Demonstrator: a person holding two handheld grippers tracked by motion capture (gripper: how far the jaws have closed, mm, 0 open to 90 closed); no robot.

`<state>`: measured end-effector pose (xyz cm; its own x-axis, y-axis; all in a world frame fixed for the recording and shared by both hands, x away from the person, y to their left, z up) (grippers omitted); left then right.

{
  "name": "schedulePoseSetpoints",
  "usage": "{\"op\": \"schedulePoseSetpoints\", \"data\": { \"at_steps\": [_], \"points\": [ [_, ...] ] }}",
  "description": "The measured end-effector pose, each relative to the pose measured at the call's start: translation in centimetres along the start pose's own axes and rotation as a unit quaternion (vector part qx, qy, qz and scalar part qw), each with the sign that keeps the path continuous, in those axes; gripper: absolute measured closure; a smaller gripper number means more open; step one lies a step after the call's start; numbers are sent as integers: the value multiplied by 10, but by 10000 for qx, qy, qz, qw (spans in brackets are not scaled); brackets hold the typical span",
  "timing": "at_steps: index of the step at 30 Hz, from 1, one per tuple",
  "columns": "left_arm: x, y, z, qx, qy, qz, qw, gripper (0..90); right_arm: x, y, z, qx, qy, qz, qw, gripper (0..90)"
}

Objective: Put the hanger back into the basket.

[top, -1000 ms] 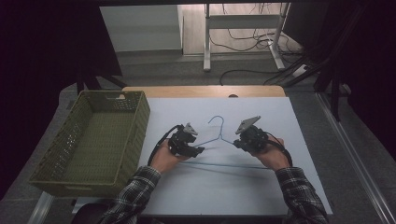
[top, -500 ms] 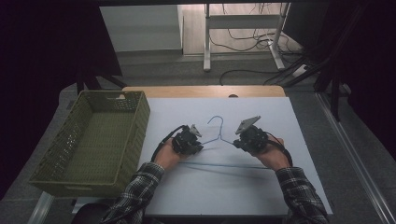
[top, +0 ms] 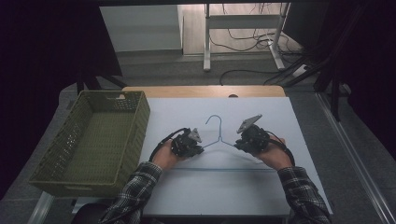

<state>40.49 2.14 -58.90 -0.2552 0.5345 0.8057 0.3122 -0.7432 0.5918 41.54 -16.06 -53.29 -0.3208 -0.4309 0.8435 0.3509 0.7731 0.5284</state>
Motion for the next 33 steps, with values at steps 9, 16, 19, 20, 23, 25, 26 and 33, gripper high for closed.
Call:
{"op": "schedulePoseSetpoints", "data": {
  "at_steps": [9,16,19,20,23,25,26,33],
  "points": [
    [6,1,-6,-49,-30,-88,9999,867,-11,0,0,-319,387,441,9978,560],
    [10,0,-9,-85,-15,-175,9998,867,-27,1,-1,-270,799,865,9927,635],
    [11,-1,-12,-76,-60,-181,9998,867,-33,1,2,-183,895,1020,9906,714],
    [11,-1,-13,-76,-55,-179,9998,867,-33,2,2,-171,916,1049,9901,763],
    [11,-2,-14,-80,-67,-172,9998,866,-33,2,6,-60,1015,1120,9885,859],
    [13,-2,-15,-10,-104,-201,9997,861,-31,3,9,172,931,1131,9891,867],
    [15,-2,-16,20,-127,-216,9997,858,-29,4,10,233,876,1083,9900,869],
    [41,5,-24,392,-264,-425,9980,589,-6,12,14,463,723,604,9945,874]
  ]
}}
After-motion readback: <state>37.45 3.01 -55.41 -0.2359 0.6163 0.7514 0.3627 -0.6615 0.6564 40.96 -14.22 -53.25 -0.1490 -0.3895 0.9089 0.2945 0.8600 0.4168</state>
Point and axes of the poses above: each handheld gripper's, and its own axes: x roughly backward along the jaws, y roughly out of its top, z roughly to its left, the point moved 9 cm from there along -x, roughly forward along the jaws, and after that the axes turned 1 degree about -z, right-handed, at the moved point
